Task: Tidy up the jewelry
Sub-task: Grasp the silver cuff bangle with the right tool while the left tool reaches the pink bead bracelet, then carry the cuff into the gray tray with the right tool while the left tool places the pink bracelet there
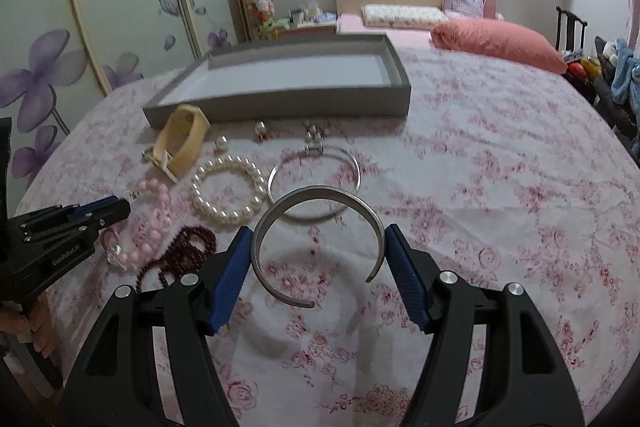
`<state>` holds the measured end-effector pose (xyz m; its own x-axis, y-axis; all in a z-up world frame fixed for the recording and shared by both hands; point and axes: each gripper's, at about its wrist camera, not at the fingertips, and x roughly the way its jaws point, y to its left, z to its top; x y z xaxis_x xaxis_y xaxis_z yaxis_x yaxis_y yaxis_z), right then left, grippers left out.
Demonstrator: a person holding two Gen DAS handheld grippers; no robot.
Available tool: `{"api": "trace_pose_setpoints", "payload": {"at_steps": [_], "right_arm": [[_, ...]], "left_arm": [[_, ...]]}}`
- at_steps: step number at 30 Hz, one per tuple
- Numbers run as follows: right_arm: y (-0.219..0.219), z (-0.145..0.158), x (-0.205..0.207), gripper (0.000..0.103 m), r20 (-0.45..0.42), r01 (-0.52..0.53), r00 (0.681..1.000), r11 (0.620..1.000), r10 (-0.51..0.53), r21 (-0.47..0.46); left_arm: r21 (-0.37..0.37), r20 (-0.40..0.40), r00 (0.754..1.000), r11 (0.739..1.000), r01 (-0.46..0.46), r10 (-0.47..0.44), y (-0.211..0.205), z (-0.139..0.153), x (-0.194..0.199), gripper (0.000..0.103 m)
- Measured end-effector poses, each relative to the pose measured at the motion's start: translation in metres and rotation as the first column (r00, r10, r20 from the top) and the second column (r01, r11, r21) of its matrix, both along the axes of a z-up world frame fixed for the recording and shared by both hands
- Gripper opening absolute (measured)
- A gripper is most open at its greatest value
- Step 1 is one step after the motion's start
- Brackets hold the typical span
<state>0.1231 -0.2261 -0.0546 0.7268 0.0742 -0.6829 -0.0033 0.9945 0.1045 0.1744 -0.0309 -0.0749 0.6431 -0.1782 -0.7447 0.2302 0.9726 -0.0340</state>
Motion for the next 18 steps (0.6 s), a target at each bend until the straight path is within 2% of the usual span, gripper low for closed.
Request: {"api": "trace_pose_setpoints", "payload": {"at_steps": [6, 18], "right_arm": [[0.005, 0.012, -0.005, 0.067, 0.072, -0.008, 0.997, 1.000, 0.008, -0.004], [0.010, 0.024, -0.013, 0.067, 0.166, 0.006, 0.986, 1.000, -0.010, 0.023]], "left_arm": [[-0.020, 0.121, 0.993, 1.000, 0.013, -0.010, 0.001, 0.022, -0.017, 0.014], [-0.065, 0.261, 0.965, 0.997, 0.050, -0.031, 0.000, 0.056, -0.040, 0.014]]}}
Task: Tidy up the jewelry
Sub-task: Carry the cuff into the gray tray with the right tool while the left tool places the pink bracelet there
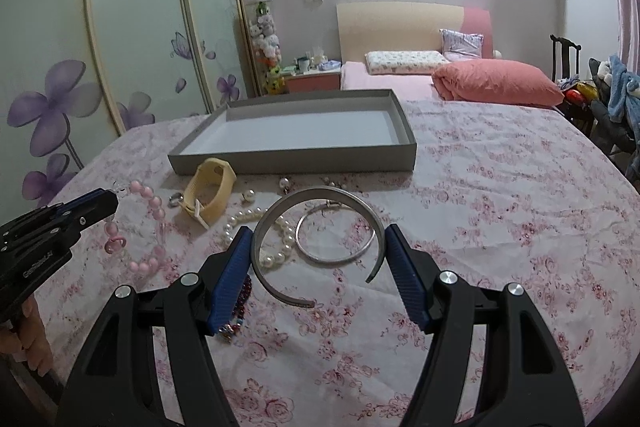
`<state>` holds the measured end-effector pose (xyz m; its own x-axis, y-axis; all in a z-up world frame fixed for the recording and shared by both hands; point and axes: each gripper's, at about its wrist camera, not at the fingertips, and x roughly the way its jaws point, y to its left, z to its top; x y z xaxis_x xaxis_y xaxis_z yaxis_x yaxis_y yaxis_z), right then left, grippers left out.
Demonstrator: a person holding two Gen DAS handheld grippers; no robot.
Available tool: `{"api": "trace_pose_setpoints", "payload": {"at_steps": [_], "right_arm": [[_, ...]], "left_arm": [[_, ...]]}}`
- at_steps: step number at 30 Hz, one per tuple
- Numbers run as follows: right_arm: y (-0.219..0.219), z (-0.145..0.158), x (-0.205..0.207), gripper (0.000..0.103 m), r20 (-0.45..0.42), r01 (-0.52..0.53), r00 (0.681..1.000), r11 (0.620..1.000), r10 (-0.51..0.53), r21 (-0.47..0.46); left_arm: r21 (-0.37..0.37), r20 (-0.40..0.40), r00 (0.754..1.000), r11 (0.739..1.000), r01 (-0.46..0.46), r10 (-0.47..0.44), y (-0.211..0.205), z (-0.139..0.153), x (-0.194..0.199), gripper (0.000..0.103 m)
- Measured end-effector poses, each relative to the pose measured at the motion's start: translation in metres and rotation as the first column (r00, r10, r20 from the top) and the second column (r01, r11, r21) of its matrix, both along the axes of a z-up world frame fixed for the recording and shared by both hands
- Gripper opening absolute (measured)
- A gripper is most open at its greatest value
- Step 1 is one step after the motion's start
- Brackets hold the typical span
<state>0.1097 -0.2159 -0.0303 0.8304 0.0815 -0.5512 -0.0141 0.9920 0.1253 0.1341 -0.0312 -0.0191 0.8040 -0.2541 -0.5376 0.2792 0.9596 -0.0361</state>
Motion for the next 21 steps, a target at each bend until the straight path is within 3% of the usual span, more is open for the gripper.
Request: {"api": "trace_pose_setpoints", "payload": {"at_steps": [21], "right_arm": [[0.011, 0.033, -0.008, 0.067, 0.186, 0.017, 0.982, 1.000, -0.015, -0.011]], "left_arm": [[-0.028, 0.146, 0.989, 0.999, -0.030, 0.034, 0.001, 0.034, -0.015, 0.014]]}}
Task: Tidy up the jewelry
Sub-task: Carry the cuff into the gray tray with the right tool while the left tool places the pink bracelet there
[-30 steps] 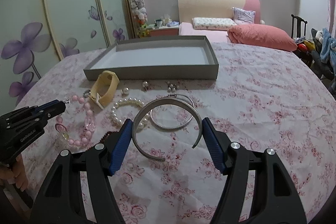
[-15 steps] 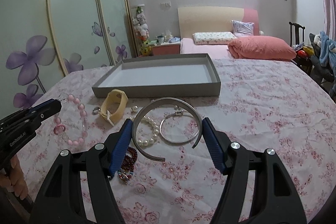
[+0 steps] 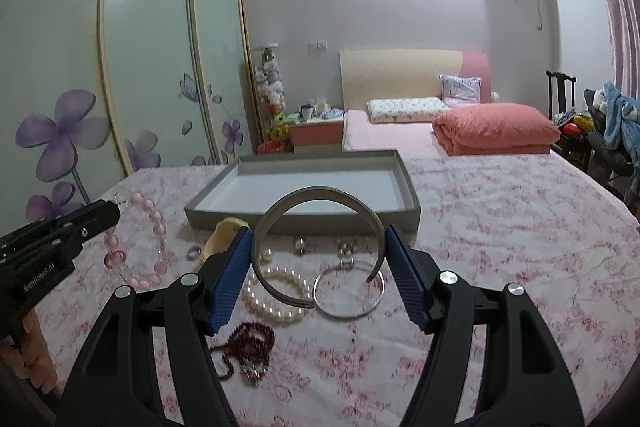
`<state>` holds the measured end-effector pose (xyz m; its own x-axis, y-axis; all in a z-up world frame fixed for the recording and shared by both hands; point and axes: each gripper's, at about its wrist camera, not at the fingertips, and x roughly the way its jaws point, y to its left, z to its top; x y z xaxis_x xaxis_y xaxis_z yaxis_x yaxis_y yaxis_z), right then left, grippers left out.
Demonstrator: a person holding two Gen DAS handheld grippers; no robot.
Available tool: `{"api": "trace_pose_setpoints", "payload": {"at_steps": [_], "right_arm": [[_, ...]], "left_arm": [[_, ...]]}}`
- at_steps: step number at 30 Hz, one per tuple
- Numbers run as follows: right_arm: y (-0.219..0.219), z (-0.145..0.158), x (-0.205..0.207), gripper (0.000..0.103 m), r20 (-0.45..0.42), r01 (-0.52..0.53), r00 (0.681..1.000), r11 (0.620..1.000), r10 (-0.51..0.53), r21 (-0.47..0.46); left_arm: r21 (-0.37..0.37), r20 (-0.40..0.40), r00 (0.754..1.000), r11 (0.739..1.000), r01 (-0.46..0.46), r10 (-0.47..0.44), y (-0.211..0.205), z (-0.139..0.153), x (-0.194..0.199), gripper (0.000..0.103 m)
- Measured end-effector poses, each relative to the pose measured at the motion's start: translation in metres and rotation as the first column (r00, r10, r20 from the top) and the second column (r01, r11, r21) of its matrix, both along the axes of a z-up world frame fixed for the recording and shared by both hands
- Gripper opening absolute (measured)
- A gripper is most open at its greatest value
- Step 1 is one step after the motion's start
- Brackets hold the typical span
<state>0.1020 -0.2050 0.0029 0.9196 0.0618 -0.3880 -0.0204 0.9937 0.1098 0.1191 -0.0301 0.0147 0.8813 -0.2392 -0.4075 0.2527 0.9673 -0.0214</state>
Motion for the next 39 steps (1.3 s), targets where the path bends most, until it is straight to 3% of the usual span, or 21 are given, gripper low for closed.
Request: {"api": "trace_pose_setpoints", "payload": {"at_steps": [12, 18, 23, 29, 34, 39], "right_arm": [[-0.002, 0.027, 0.023, 0.067, 0.139, 0.067, 0.988, 0.998, -0.064, -0.018], [-0.005, 0.031, 0.044, 0.067, 0.162, 0.101, 0.982, 0.995, -0.096, -0.023], [-0.009, 0.030, 0.074, 0.067, 0.165, 0.132, 0.979, 0.990, -0.122, -0.052], [-0.013, 0.018, 0.122, 0.067, 0.103, 0.148, 0.985, 0.986, -0.141, -0.074], [-0.020, -0.010, 0.167, 0.067, -0.059, 0.112, 0.992, 0.992, -0.115, -0.059], [-0.025, -0.034, 0.197, 0.067, -0.216, 0.076, 0.972, 0.995, -0.087, -0.058]], "left_arm": [[0.037, 0.097, 0.994, 0.998, -0.057, 0.053, -0.012, 0.027, 0.025, 0.014], [0.050, 0.138, 0.988, 0.996, -0.071, 0.064, -0.022, 0.039, 0.053, 0.014], [0.059, 0.125, 0.989, 0.995, -0.081, 0.073, -0.031, 0.039, 0.085, 0.014], [0.073, 0.089, 0.993, 0.994, -0.081, 0.074, -0.042, 0.028, 0.128, 0.014], [0.070, -0.024, 0.997, 0.995, -0.069, 0.071, -0.047, 0.005, 0.173, 0.014], [0.070, -0.115, 0.992, 0.996, -0.051, 0.059, -0.047, -0.017, 0.208, 0.014]]}}
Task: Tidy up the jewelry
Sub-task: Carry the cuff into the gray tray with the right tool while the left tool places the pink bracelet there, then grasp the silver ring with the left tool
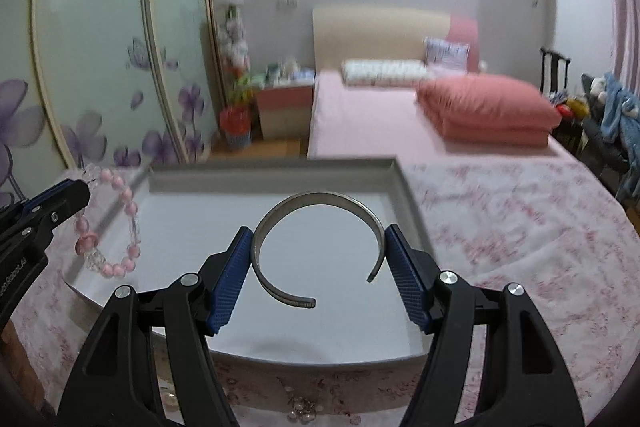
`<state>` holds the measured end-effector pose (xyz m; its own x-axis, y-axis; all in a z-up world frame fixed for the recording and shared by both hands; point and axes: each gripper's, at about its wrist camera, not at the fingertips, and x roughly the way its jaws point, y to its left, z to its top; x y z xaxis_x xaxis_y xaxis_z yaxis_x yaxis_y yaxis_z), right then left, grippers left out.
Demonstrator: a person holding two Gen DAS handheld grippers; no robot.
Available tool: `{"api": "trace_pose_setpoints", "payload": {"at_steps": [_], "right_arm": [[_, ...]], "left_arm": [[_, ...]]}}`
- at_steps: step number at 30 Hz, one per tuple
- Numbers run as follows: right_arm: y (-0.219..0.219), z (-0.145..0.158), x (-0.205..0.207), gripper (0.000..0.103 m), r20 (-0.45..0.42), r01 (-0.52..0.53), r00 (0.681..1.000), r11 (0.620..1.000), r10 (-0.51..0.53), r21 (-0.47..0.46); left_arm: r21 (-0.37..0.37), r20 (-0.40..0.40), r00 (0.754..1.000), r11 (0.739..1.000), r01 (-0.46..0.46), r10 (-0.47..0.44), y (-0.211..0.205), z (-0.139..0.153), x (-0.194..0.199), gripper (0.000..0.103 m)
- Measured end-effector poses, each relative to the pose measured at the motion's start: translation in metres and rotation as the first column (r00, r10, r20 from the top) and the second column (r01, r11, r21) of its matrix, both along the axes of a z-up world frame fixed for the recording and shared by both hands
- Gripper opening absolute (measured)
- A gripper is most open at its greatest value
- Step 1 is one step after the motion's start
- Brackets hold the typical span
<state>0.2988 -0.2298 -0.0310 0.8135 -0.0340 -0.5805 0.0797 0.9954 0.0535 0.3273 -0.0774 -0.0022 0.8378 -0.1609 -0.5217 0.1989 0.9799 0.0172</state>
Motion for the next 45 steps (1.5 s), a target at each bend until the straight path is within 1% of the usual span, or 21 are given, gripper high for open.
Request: {"api": "trace_pose_setpoints", "payload": {"at_steps": [4, 7, 10, 11, 13, 14, 17, 20, 25, 27, 29, 31, 35, 38, 41, 45], "right_arm": [[0.003, -0.011, 0.016, 0.067, -0.089, -0.009, 0.996, 1.000, 0.011, 0.015], [0.003, -0.016, 0.022, 0.067, -0.129, -0.005, 0.992, 1.000, 0.007, 0.017], [0.003, -0.019, 0.026, 0.068, -0.153, -0.009, 0.988, 1.000, 0.012, 0.018], [0.004, -0.018, 0.024, 0.068, -0.152, -0.011, 0.988, 1.000, 0.014, 0.020], [0.006, -0.013, 0.024, 0.073, -0.140, -0.015, 0.990, 1.000, 0.018, 0.019], [0.005, -0.009, 0.021, 0.073, -0.129, -0.017, 0.991, 1.000, 0.019, 0.022], [0.001, 0.001, 0.014, 0.074, -0.097, -0.020, 0.995, 0.999, 0.023, 0.027], [-0.001, 0.013, 0.001, 0.073, -0.059, -0.024, 0.998, 0.999, 0.026, 0.026], [-0.001, 0.027, -0.032, 0.073, -0.007, -0.036, 0.999, 0.999, 0.036, 0.009], [0.002, 0.033, -0.049, 0.073, 0.015, -0.047, 0.999, 0.999, 0.047, 0.000], [0.003, 0.035, -0.063, 0.073, 0.033, -0.054, 0.998, 0.999, 0.054, -0.008], [0.004, 0.036, -0.079, 0.073, 0.043, -0.064, 0.997, 0.998, 0.064, -0.014], [0.006, 0.032, -0.104, 0.073, 0.046, -0.081, 0.996, 0.997, 0.081, -0.009], [0.006, 0.028, -0.116, 0.073, 0.039, -0.087, 0.995, 0.996, 0.087, -0.003], [0.006, 0.024, -0.120, 0.073, 0.027, -0.088, 0.996, 0.996, 0.088, 0.003], [0.002, 0.021, -0.125, 0.073, 0.024, -0.082, 0.996, 0.997, 0.082, 0.011]], "left_arm": [[-0.017, -0.074, 0.997, 1.000, 0.017, -0.018, -0.005, -0.017, 0.019, 0.014], [-0.023, -0.094, 0.995, 0.999, 0.024, -0.026, -0.007, -0.023, 0.029, 0.014], [-0.030, -0.106, 0.994, 0.999, 0.031, -0.034, -0.005, -0.025, 0.035, 0.014], [-0.034, -0.106, 0.994, 0.999, 0.030, -0.034, -0.004, -0.024, 0.036, 0.016], [-0.051, -0.109, 0.994, 0.998, 0.026, -0.031, 0.000, -0.022, 0.038, 0.026], [-0.058, -0.106, 0.994, 0.998, 0.019, -0.025, 0.003, -0.020, 0.038, 0.031], [-0.075, -0.093, 0.996, 0.997, -0.008, 0.001, 0.013, -0.013, 0.032, 0.032], [-0.077, -0.075, 0.997, 0.996, -0.039, 0.033, 0.029, -0.004, 0.023, 0.032], [-0.077, -0.052, 0.996, 0.994, -0.073, 0.069, 0.061, 0.007, -0.006, 0.032], [-0.069, -0.043, 0.996, 0.994, -0.084, 0.081, 0.075, 0.008, -0.023, 0.037], [-0.061, -0.048, 0.995, 0.994, -0.089, 0.086, 0.086, 0.005, -0.037, 0.038], [-0.045, -0.069, 0.994, 0.995, -0.084, 0.081, 0.095, -0.002, -0.051, 0.038], [-0.023, -0.151, 0.988, 0.999, -0.045, 0.041, 0.102, -0.023, -0.072, 0.038], [-0.014, -0.214, 0.977, 1.000, -0.002, -0.001, 0.099, -0.039, -0.080, 0.038], [0.004, -0.265, 0.963, 0.999, 0.046, -0.043, 0.091, -0.051, -0.083, 0.038], [0.036, -0.304, 0.949, 0.995, 0.098, -0.082, 0.076, -0.063, -0.088, 0.038]]}}
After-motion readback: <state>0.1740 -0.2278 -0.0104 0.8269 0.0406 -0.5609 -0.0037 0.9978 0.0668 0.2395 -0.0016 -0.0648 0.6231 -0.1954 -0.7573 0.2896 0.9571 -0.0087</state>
